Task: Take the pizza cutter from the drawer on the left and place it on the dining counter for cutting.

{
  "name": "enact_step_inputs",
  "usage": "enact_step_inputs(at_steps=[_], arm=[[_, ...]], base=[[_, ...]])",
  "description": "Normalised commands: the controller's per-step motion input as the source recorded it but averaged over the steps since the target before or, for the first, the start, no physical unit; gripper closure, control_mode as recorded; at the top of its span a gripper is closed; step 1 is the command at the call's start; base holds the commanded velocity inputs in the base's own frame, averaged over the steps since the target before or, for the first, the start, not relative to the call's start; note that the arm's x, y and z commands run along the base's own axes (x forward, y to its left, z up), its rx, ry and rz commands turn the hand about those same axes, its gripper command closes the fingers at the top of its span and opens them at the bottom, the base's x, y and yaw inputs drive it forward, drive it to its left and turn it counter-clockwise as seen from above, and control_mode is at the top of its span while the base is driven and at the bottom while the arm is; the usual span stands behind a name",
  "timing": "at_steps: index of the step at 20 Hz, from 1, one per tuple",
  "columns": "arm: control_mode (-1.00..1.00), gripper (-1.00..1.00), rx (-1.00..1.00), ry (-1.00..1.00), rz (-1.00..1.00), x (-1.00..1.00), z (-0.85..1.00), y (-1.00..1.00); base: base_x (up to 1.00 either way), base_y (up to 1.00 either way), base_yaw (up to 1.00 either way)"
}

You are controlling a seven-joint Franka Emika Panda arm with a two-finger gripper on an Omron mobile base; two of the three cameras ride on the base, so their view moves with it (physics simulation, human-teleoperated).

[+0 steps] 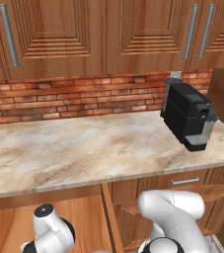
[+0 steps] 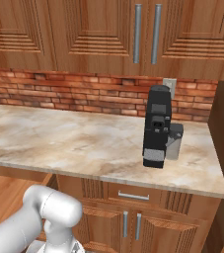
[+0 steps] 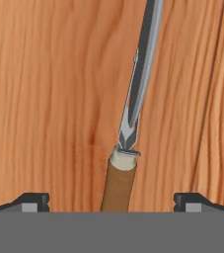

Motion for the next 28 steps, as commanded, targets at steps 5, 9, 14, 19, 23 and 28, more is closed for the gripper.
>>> enact_step_inputs(at_steps=[5, 9, 14, 19, 23, 28], arm=[[-1.00, -1.00, 0.00, 0.00, 0.00, -0.01, -0.13, 0.00], [-1.00, -1.00, 0.00, 0.00, 0.00, 0.00, -0.06, 0.00], [-1.00, -1.00, 0.00, 0.00, 0.00, 0.02, -0.06, 0.00], [-1.00, -1.00, 0.00, 0.00, 0.00, 0.02, -0.06, 0.00], [-1.00, -1.00, 0.00, 0.00, 0.00, 0.01, -0.06, 0.00], [-1.00, -1.00, 0.00, 0.00, 0.00, 0.00, -0.12, 0.00]], base=[[0.00, 0.00, 0.00], [0.00, 0.00, 0.00], [0.00, 0.00, 0.00], [0.00, 0.00, 0.00], [0.00, 0.00, 0.00], [0.00, 0.00, 0.00]])
